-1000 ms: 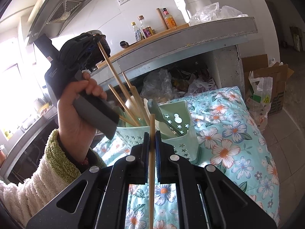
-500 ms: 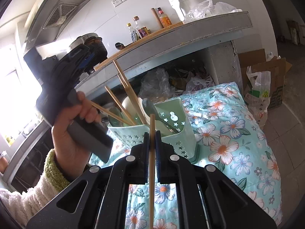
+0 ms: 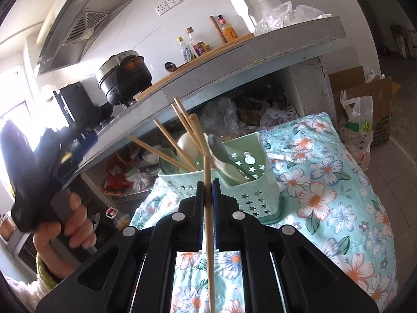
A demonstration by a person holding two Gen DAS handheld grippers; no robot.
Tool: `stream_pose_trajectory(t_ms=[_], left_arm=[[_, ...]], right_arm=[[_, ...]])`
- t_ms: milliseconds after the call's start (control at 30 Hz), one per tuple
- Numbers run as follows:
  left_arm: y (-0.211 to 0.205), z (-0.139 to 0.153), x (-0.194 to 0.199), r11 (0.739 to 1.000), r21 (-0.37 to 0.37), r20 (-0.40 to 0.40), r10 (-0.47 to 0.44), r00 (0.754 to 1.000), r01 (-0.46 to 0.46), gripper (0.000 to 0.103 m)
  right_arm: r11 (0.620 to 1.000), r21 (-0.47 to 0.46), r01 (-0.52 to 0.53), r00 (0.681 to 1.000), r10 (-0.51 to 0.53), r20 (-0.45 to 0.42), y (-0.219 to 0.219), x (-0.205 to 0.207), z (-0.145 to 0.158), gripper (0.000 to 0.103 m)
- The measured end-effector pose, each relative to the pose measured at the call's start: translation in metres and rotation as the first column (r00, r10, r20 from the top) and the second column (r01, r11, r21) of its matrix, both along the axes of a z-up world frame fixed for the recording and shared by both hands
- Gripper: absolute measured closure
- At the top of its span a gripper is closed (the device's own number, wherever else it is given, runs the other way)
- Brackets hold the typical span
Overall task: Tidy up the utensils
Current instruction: 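Drop the left gripper's chopstick into the mint holder and open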
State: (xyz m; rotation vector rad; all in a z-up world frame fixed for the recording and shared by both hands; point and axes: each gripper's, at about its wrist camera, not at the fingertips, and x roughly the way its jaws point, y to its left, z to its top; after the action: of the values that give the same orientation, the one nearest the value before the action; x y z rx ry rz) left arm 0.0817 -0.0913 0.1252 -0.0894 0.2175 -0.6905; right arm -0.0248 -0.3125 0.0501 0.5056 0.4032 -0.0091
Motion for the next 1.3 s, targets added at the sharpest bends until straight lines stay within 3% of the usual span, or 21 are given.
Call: stream_pose_trajectory(t_ms=[200,500,800,967,1300], left_arm=[[0.035,-0.041,-0.012,0.993,0.106,-0.106,0.054,0.993,-0.043,0.012],[0.072,-0.080,-0.017,0.990,0.110,-0.256,0.117,0.960,-0.091,0.009],[0.070,-0.093,-0.020,0.992,0.102,-0.288,0.098,0.953,-0.072,0.008],[0.069,-0.095,-0.019,0.996,0.070,-0.298,0.071,0.952,-0.052,0.008],[0.076,-0.097,-0.016,0.996,0.056,-0.300,0.081,0.951,-0.067,0.008]], right_arm=[[0.999,-0.040,0.001,1.000,0.000,0.029,0.010,-0.005,0.010,0.097],[0.997,-0.072,-0.005,0.997,0.010,0.079,0.011,-0.010,0.033,0.097],[0.973,-0.229,-0.026,0.981,0.069,0.182,0.011,0.012,0.098,0.097],[0.966,-0.256,-0.021,0.970,0.081,0.228,0.006,0.031,0.132,0.097],[0.935,-0.347,0.075,0.951,0.038,0.308,0.017,0.073,0.163,0.097]])
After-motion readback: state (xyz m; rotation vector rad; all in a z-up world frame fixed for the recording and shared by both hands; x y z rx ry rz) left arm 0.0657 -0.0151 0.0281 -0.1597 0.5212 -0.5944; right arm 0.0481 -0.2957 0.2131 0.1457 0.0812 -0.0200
